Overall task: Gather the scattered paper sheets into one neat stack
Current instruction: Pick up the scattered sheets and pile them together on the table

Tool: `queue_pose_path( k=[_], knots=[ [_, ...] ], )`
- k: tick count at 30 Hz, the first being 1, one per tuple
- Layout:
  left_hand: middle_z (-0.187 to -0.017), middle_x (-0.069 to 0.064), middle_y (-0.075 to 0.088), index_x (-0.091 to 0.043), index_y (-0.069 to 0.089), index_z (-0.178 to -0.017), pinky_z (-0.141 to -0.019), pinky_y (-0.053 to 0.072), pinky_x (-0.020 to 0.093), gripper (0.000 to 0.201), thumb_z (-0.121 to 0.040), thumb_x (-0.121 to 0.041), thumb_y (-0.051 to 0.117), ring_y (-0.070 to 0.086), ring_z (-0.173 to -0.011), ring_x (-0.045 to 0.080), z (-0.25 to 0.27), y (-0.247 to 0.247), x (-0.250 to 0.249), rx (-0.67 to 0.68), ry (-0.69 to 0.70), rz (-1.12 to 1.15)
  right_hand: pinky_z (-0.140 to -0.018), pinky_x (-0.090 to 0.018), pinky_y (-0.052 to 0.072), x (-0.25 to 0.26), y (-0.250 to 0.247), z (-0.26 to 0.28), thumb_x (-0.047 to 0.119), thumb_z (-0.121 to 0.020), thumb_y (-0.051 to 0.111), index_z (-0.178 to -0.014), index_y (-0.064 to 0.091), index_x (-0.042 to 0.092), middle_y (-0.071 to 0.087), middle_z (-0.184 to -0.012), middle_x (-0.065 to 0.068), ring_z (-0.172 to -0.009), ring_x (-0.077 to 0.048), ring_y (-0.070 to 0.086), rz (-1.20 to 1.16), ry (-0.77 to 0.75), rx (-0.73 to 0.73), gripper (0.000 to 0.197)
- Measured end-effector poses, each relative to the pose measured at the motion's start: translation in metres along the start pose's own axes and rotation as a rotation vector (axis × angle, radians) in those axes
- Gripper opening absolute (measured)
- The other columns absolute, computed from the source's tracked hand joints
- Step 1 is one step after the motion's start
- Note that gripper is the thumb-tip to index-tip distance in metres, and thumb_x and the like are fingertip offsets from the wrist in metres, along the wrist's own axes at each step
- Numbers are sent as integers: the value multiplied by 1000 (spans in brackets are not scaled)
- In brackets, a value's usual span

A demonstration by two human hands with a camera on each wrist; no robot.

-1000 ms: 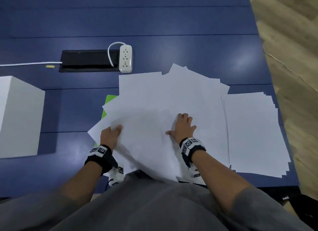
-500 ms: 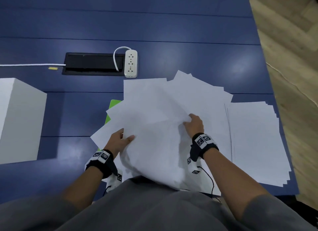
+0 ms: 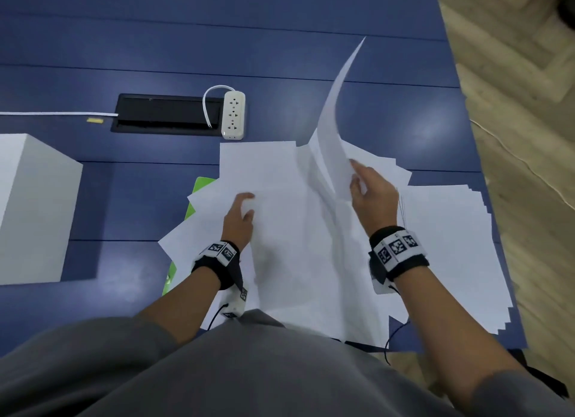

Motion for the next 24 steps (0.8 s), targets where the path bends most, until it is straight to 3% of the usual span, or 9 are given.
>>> queue_pose_path(
  k=[2,5,9,10,14,16,19,22,24],
  knots=[
    [-82,6,60,-19,63,-102,-51,35,24,34,-94,2,38,39,-48,14,1,12,-7,12,57,-53,-46,-28,46,9,7,17,1,-81,58,-117,66,20,63,-89,-1,-62,-21,58,123,-165,90,42],
    [-81,5,55,-17,65,-102,-52,37,23,32,-96,-2,37,40,-51,12,4,24,-11,28,-31,100,-34,-24,36,13,22,48,-6,-70,66,-116,66,19,57,-85,-7,-50,-25,52,224,-281,297,52],
    [-97,3,64,-18,64,-102,-74,51,32,20,-98,-29,49,61,-90,20,13,40,-21,122,-284,571,-37,-20,24,19,38,90,-4,-64,70,-115,64,12,54,-80,-9,-49,-24,51,310,-381,519,55],
    [-99,1,67,-19,64,-99,-78,52,35,21,-96,-36,52,64,-93,19,14,43,-22,153,-332,656,-38,-22,25,20,42,98,-3,-64,69,-117,62,11,54,-83,-9,-52,-25,53,318,-380,571,55],
    [-104,5,69,-11,58,-103,-77,56,38,37,-85,-41,67,66,-96,23,14,53,-23,181,-351,543,-46,-31,36,21,50,117,6,-79,56,-130,51,10,53,-103,-14,-78,-31,57,293,-320,823,51],
    [-112,5,67,-10,55,-112,-86,55,44,48,-80,-41,71,65,-102,24,11,58,-15,123,-337,416,-56,-35,41,23,51,122,10,-84,51,-131,50,11,51,-109,-13,-87,-31,55,270,-339,957,47],
    [-125,14,58,-4,48,-123,-99,47,47,49,-87,-36,60,56,-116,32,11,65,-8,70,-295,184,-75,-34,37,18,54,130,27,-90,50,-129,52,17,48,-119,-8,-104,-26,49,322,-364,1190,40],
    [-136,16,49,1,42,-130,-96,37,27,35,-97,-10,44,47,-125,30,18,63,-22,38,-212,39,-89,-39,33,5,54,128,56,-91,45,-100,68,17,57,-112,-1,-107,-19,47,390,-243,1304,46],
    [-138,10,47,-1,39,-138,-98,33,25,43,-95,-1,43,44,-128,25,19,59,-25,40,-143,10,-91,-40,34,-5,50,116,62,-91,41,-84,69,13,62,-101,0,-100,-18,52,337,-61,1188,57]
  ],
)
Point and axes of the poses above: each hand's wrist, its own z-axis away from the middle knuckle, its own y-axis out of the palm, x = y × z, the point moved 3 cm from there along -z, towards the middle knuckle
